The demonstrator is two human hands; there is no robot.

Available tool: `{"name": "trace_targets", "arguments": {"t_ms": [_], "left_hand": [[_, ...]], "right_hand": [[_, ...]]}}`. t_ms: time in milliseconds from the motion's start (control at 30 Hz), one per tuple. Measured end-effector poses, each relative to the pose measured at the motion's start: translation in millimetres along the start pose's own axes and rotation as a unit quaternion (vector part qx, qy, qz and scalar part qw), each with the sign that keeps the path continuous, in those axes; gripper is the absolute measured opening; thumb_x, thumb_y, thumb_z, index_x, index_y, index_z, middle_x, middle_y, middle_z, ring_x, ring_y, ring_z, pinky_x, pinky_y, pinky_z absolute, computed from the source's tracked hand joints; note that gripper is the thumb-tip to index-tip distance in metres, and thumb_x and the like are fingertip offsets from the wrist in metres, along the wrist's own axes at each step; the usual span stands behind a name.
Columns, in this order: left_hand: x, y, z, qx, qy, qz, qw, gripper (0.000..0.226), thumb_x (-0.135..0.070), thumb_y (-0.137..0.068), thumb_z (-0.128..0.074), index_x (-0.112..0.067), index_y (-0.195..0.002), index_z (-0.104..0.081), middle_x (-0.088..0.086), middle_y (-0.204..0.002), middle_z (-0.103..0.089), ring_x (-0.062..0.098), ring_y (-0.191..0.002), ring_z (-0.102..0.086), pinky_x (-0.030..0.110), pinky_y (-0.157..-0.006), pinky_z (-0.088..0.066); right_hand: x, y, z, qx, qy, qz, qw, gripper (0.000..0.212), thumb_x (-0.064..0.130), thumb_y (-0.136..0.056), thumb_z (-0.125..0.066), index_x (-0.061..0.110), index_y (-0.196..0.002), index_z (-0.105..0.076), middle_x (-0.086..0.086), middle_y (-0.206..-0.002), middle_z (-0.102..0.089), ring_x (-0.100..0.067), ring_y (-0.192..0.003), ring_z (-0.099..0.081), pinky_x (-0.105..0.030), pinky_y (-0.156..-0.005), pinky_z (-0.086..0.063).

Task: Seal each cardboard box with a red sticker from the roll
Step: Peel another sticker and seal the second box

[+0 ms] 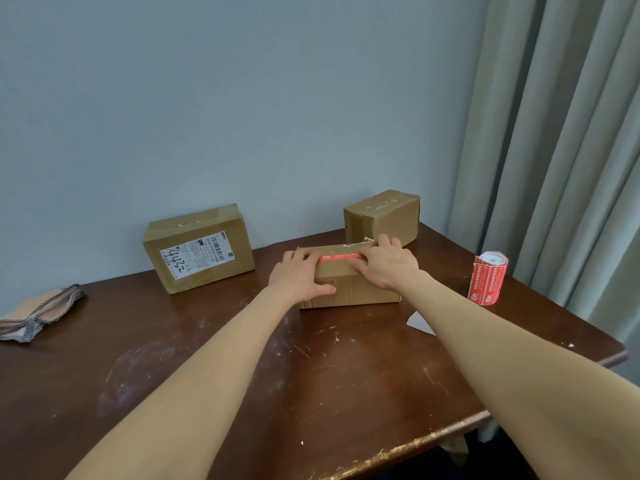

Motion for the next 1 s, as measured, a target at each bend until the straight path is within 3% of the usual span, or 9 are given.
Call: {"name": "trace_targets", "arguments": {"t_ms": [167,300,600,667,767,867,933,1000], "left_hand": [[1,3,0,-0.001,-0.003,0.001,1.0,0.08,-0.062,-0.082,-0.057,-0.028,-0.148,-0.026,0.002,-0.154,-0.025,0.028,-0.138,-0.024,0.042,-0.104,-0.035],[0,10,10,-0.071,-0.002,-0.006,0.997,0.068,-0.056,-0.084,-0.058,-0.031,-0.144,-0.036,0.0,-0.148,-0.038,0.022,-0.135,-0.032,0.038,-0.097,-0.043],[5,16,11,-0.115,0.048,-0.017,0.992,0.054,-0.051,-0.087,-0.058,-0.031,-0.136,-0.048,-0.006,-0.139,-0.045,0.016,-0.126,-0.04,0.034,-0.092,-0.045],[8,15,15,-0.128,0.088,-0.001,0.988,0.059,-0.054,-0.089,-0.052,-0.024,-0.139,-0.044,-0.003,-0.142,-0.043,0.017,-0.128,-0.042,0.035,-0.091,-0.046],[26,15,16,-0.137,0.172,0.069,0.973,0.061,-0.052,-0.096,-0.039,-0.016,-0.144,-0.037,0.003,-0.146,-0.042,0.021,-0.131,-0.042,0.039,-0.099,-0.043],[39,14,8,-0.099,0.226,0.122,0.961,0.063,-0.05,-0.099,-0.032,-0.01,-0.147,-0.032,0.01,-0.149,-0.039,0.027,-0.136,-0.038,0.041,-0.107,-0.036],[40,14,3,-0.075,0.259,0.142,0.952,0.064,-0.05,-0.1,-0.029,-0.008,-0.147,-0.029,0.013,-0.149,-0.038,0.029,-0.136,-0.037,0.04,-0.109,-0.034],[38,15,-1,-0.05,0.278,0.155,0.947,0.064,-0.049,-0.1,-0.026,-0.006,-0.148,-0.026,0.014,-0.151,-0.036,0.03,-0.137,-0.035,0.039,-0.109,-0.031]], "right_hand": [[1,1,0,0.006,0.005,0.01,1.0,0.048,0.054,-0.098,-0.031,0.031,-0.136,-0.051,-0.01,-0.135,-0.041,-0.032,-0.125,-0.038,-0.045,-0.099,-0.038],[2,4,10,-0.041,0.011,0.023,0.999,0.042,0.049,-0.098,-0.036,0.031,-0.131,-0.057,-0.009,-0.127,-0.049,-0.029,-0.122,-0.042,-0.042,-0.095,-0.04],[-3,11,9,-0.042,-0.024,0.029,0.998,0.04,0.046,-0.098,-0.04,0.03,-0.13,-0.058,-0.006,-0.133,-0.045,-0.027,-0.123,-0.04,-0.041,-0.095,-0.041],[-9,10,12,-0.061,-0.069,0.007,0.996,0.049,0.049,-0.096,-0.044,0.024,-0.137,-0.05,-0.008,-0.138,-0.041,-0.029,-0.126,-0.039,-0.043,-0.098,-0.041],[-33,12,15,-0.079,-0.18,-0.07,0.978,0.078,0.058,-0.088,-0.054,0.016,-0.149,-0.028,-0.013,-0.148,-0.032,-0.033,-0.134,-0.034,-0.046,-0.104,-0.038],[-52,11,-1,-0.004,-0.256,-0.119,0.959,0.109,0.064,-0.07,-0.071,0.011,-0.15,-0.021,-0.015,-0.15,-0.032,-0.035,-0.135,-0.034,-0.048,-0.106,-0.039],[-56,13,-11,0.042,-0.291,-0.124,0.948,0.11,0.062,-0.062,-0.079,0.008,-0.144,-0.028,-0.012,-0.143,-0.043,-0.031,-0.129,-0.043,-0.045,-0.103,-0.043],[-59,15,-19,0.063,-0.331,-0.129,0.933,0.093,0.05,-0.064,-0.083,0.006,-0.134,-0.039,-0.006,-0.13,-0.053,-0.024,-0.117,-0.052,-0.037,-0.097,-0.047]]}}
Point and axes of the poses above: each hand's wrist, its own y-axis away from the middle knuckle, its own z-axis out of the back of the hand, x = y × z, the point moved 8 cm from there along -y, towards the middle knuckle
